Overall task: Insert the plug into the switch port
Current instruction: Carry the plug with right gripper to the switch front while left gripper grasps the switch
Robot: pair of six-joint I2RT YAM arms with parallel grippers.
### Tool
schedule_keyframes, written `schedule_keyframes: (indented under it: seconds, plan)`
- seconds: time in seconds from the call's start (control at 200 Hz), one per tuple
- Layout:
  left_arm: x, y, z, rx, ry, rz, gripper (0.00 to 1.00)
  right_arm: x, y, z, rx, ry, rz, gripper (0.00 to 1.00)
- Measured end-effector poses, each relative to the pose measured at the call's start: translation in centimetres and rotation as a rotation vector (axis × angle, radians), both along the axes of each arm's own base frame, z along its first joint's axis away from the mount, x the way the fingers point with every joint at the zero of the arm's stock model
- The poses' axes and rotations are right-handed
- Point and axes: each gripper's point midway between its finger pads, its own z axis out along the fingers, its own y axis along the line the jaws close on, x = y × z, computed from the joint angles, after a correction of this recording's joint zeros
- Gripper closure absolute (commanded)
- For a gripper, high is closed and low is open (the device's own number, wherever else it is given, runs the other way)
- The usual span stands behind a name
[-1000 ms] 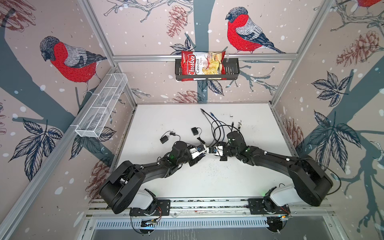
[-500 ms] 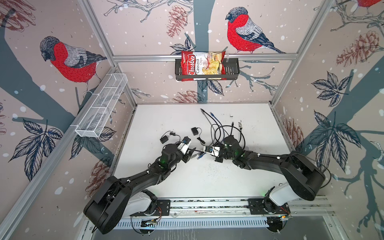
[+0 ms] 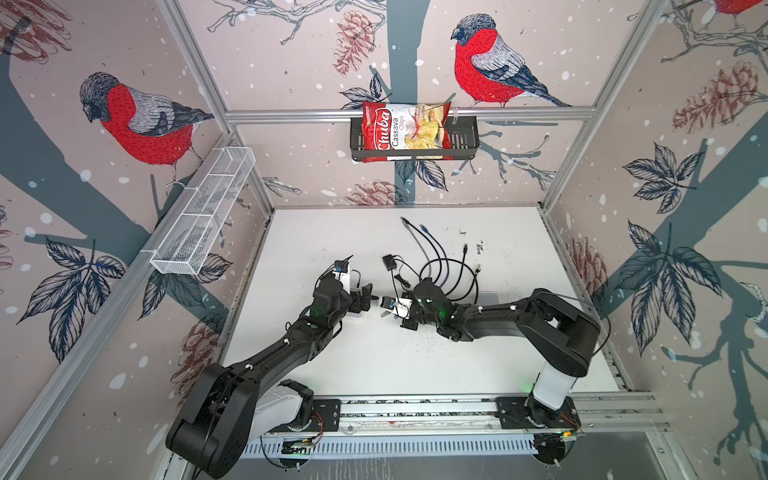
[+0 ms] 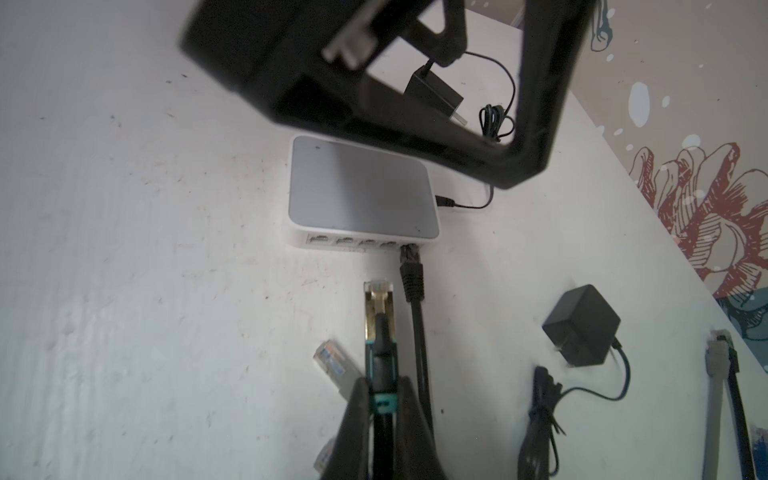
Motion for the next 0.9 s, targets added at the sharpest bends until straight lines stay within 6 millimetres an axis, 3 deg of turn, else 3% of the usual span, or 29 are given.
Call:
schedule_keyframes:
  seconds: [0.205,0.395,0.9]
  plan:
    - [0.3,2.4,-2.6,-0.026,0.089,0.092,0.11,0.9,1.2,-1.0,-0.017,-0.003,-0.013,1.00]
    - [0.0,2.0,-4.5,-0.048,0.159,0.079,0.15,1.6,1.9,-2.0,-0.035,-0.005,-0.022,1.00]
    - [0.6,1.0,-6.4,-0.079,0.222,0.059,0.34,1.7,2.9,-4.3,-0.075,-0.001,0.000,1.00]
